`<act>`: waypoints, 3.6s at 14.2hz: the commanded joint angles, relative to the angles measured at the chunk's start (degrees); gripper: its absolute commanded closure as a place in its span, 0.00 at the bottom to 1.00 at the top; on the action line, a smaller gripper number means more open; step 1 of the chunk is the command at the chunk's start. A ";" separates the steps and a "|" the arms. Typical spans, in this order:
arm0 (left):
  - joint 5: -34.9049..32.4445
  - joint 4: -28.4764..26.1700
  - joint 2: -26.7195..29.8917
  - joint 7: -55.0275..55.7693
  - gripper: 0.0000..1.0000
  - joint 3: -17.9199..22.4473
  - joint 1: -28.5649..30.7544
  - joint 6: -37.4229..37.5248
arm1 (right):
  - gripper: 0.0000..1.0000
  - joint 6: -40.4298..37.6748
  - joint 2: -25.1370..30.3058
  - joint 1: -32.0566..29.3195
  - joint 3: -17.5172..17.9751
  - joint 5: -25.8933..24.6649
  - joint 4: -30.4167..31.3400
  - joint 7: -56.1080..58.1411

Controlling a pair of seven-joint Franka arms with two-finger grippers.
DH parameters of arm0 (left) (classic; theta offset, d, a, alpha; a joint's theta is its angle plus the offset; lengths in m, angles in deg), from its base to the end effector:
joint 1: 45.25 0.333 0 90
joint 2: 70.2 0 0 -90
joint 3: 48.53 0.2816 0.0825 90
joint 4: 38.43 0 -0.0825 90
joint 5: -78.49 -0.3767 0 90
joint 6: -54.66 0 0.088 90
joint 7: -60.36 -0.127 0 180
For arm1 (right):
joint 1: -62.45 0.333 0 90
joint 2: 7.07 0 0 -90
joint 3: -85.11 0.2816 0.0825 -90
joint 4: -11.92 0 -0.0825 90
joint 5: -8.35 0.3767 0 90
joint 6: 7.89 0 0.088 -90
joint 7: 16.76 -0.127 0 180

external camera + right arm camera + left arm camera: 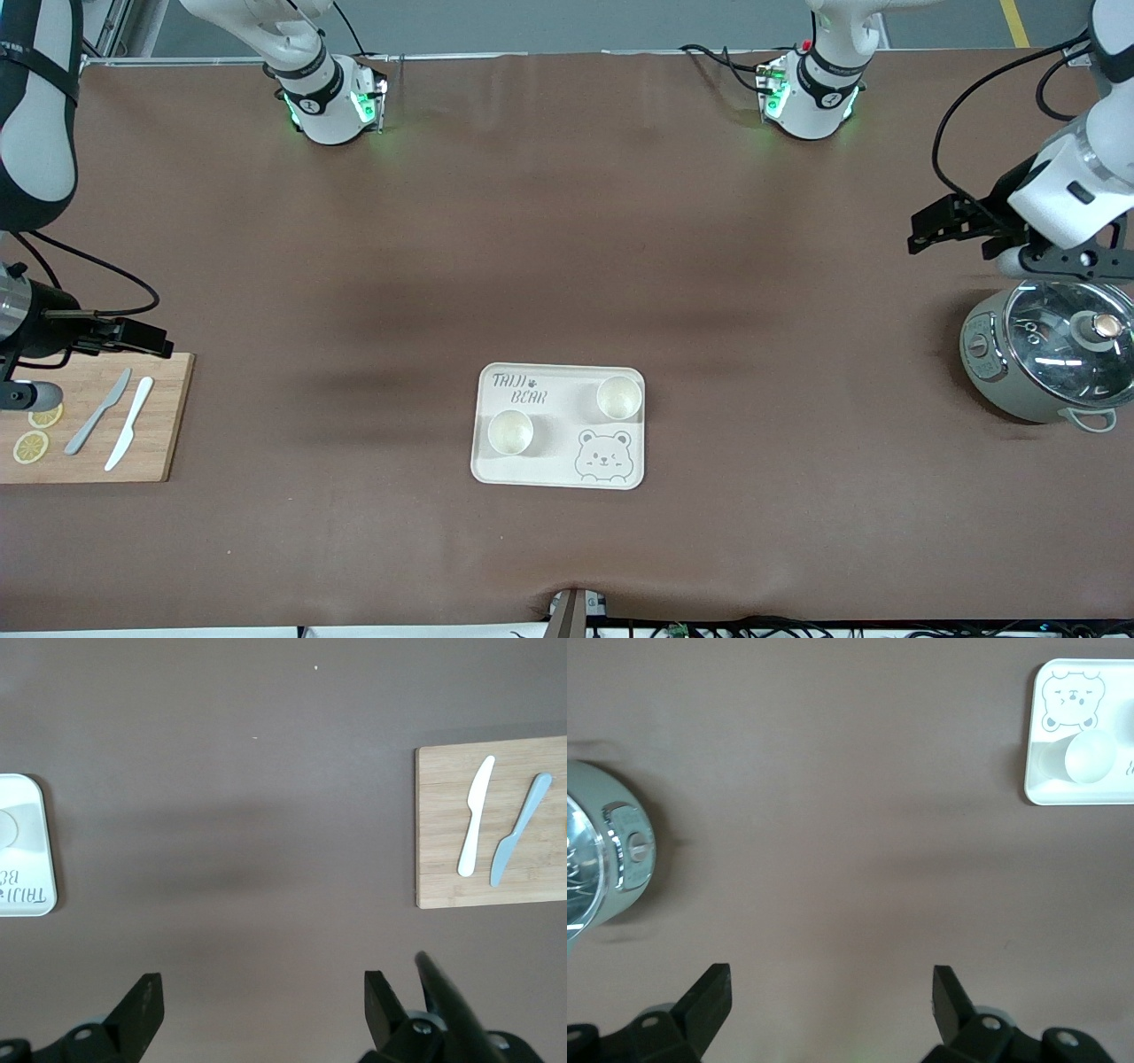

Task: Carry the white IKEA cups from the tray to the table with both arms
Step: 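Move both grippers from rest toward the white tray, then lower both grippers over the two white cups on the tray, then close the left and right grippers on the white cups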

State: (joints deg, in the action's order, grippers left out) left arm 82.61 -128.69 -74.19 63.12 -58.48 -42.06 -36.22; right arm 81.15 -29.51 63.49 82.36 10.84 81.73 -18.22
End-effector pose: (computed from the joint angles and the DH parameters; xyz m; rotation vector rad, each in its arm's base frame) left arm 0.5592 -0.0727 0.5316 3.0595 -0.1019 -0.0988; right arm 0.6441 -0.0083 0.4980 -3.1141 0.0821 0.0866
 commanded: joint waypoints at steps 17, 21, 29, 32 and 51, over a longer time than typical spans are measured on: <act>-5.00 20.11 -30.80 10.25 0.00 2.47 -16.01 -11.16 | 0.00 13.60 -4.88 19.95 0.47 3.05 -3.19 -35.35; -4.91 22.40 -34.24 13.41 0.00 4.67 -21.03 -14.84 | 0.00 19.40 -9.71 23.56 0.38 2.61 -3.01 -38.00; -4.56 22.67 -41.97 22.46 0.00 4.85 -26.83 -26.44 | 0.00 29.86 -16.67 26.73 0.30 -0.99 -0.82 -38.09; -4.56 22.58 -43.29 23.35 0.00 5.55 -28.06 -28.12 | 0.00 31.19 -17.81 26.73 0.21 -1.96 0.24 -38.00; -5.09 21.35 -47.78 27.39 0.99 6.96 -32.64 -32.43 | 0.00 47.36 -27.30 29.01 0.03 -4.16 3.93 -38.26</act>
State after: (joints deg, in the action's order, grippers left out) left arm 78.74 -107.84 -121.72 90.51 -52.03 -74.15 -68.39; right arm 127.08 -55.86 92.43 82.51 8.03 86.11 -55.37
